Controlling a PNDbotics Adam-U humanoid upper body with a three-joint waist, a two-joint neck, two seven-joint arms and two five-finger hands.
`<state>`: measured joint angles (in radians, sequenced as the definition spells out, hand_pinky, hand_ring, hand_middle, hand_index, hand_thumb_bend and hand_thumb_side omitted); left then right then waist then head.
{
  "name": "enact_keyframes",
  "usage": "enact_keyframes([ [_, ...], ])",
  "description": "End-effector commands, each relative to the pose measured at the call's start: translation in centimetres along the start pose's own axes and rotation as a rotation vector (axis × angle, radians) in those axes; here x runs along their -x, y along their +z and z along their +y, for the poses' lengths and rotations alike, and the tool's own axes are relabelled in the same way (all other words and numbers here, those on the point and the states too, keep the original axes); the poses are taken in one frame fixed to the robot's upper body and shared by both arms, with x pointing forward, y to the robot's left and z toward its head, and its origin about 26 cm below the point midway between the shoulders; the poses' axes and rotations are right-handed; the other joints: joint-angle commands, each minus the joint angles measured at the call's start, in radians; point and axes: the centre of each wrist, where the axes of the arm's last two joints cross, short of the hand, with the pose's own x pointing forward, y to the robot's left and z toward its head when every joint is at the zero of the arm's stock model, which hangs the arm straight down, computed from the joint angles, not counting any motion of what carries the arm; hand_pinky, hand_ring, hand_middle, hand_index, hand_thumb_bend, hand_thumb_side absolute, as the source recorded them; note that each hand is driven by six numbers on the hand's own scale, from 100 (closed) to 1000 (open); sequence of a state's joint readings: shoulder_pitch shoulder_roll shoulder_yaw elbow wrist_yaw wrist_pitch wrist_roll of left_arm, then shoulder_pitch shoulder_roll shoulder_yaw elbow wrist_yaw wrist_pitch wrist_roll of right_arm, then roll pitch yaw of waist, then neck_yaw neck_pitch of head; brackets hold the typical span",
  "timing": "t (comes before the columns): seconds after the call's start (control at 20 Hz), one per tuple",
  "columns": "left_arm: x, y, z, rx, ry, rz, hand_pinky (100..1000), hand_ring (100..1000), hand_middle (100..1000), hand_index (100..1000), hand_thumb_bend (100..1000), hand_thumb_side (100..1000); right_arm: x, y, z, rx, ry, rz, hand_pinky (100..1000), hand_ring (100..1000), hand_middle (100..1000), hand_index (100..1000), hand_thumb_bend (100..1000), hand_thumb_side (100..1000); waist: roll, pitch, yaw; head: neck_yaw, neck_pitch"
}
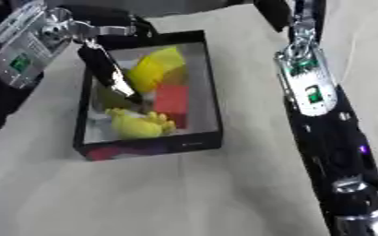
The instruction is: Pick up objects on the table and place them in the box.
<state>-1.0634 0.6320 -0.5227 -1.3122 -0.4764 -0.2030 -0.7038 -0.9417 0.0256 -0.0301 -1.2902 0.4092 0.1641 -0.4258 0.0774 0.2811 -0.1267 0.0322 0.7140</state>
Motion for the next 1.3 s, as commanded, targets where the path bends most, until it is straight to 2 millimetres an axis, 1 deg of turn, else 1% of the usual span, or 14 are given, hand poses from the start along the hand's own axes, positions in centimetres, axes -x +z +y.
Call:
enact_keyframes([
  [0.05, 0.5, 1.0, 0.9, -0.029, -0.009, 0.03, 834, 864, 888, 972, 771, 544, -1.3, -0.4, -0.1, 0.006, -0.011, -0.039, 807, 739, 727, 829, 258, 380, 0.007, -0.008, 0.004, 0.001, -0.007],
  [0.2, 0.7, 1.3, 0.9, -0.041, -0.002, 0.037, 829, 860, 888, 970, 727, 592, -1.2, -0.4, -0.1, 0.007, -0.01, -0.036, 807, 739, 727, 829, 251, 377, 0.005, -0.011, 0.007, 0.001, -0.006],
  [0.35, 0.9, 2.2, 1.2, -0.095, 0.014, 0.043, 819, 850, 879, 956, 715, 596, -1.1, -0.4, -0.2, 0.009, -0.006, -0.033, 807, 740, 727, 829, 251, 376, 0.002, -0.017, 0.012, -0.002, -0.002],
  [0.4, 1.1, 3.0, 1.4, -0.14, 0.032, 0.046, 808, 840, 867, 942, 688, 596, -1.0, -0.4, -0.2, 0.011, -0.004, -0.031, 807, 740, 727, 829, 250, 375, 0.0, -0.02, 0.018, -0.004, -0.002],
  [0.45, 1.2, 3.8, 1.5, -0.182, 0.05, 0.047, 808, 840, 867, 942, 688, 596, -0.9, -0.3, -0.2, 0.012, -0.003, -0.03, 807, 740, 727, 829, 250, 375, -0.001, -0.022, 0.02, -0.005, -0.001],
  [0.5, 1.4, 5.1, 1.8, -0.257, 0.072, 0.057, 796, 829, 849, 917, 571, 625, -0.8, -0.3, -0.4, 0.015, -0.001, -0.029, 808, 740, 728, 829, 249, 373, -0.004, -0.026, 0.029, -0.009, 0.001],
  [0.55, 1.4, 6.9, 2.0, -0.366, 0.099, 0.07, 794, 829, 847, 917, 534, 637, -0.7, -0.4, -0.6, 0.02, 0.002, -0.028, 808, 740, 728, 829, 250, 371, -0.005, -0.029, 0.038, -0.014, 0.004],
  [0.65, 1.0, 9.9, 2.0, -0.586, 0.148, 0.1, 789, 826, 846, 920, 513, 652, -0.5, -0.3, -1.0, 0.033, 0.002, -0.026, 808, 740, 728, 830, 250, 371, -0.01, -0.033, 0.054, -0.024, 0.008],
  [0.75, 0.7, 12.3, 1.2, -0.803, 0.252, 0.124, 767, 806, 833, 923, 454, 644, -0.3, -0.2, -1.3, 0.046, 0.0, -0.021, 808, 742, 729, 829, 250, 369, -0.016, -0.038, 0.071, -0.038, 0.014],
  [0.85, 0.4, 13.9, -0.2, -1.004, 0.397, 0.132, 763, 805, 826, 923, 434, 617, 0.0, -0.1, -1.7, 0.064, -0.001, -0.017, 808, 742, 730, 829, 250, 367, -0.022, -0.044, 0.093, -0.055, 0.023],
  [1.0, 0.1, 15.1, -3.0, -1.191, 0.616, 0.145, 750, 796, 805, 919, 474, 640, 0.1, 0.1, -2.2, 0.085, -0.005, -0.014, 808, 747, 732, 829, 252, 368, -0.032, -0.045, 0.118, -0.072, 0.025],
  [1.05, -0.1, 15.3, -3.9, -1.228, 0.673, 0.15, 749, 796, 804, 920, 477, 640, 0.1, 0.1, -2.3, 0.089, -0.005, -0.013, 809, 747, 733, 829, 252, 367, -0.034, -0.046, 0.123, -0.075, 0.026],
  [1.2, -0.7, 15.9, -6.4, -1.335, 0.822, 0.157, 734, 780, 797, 928, 534, 634, -0.1, 0.2, -2.5, 0.104, -0.01, -0.021, 809, 754, 742, 831, 251, 365, -0.041, -0.045, 0.134, -0.082, 0.027],
  [1.3, -0.8, 16.2, -7.7, -1.393, 0.904, 0.162, 728, 773, 801, 931, 540, 650, -0.2, 0.3, -2.6, 0.11, -0.01, -0.026, 811, 769, 760, 831, 249, 365, -0.044, -0.045, 0.137, -0.086, 0.028],
])
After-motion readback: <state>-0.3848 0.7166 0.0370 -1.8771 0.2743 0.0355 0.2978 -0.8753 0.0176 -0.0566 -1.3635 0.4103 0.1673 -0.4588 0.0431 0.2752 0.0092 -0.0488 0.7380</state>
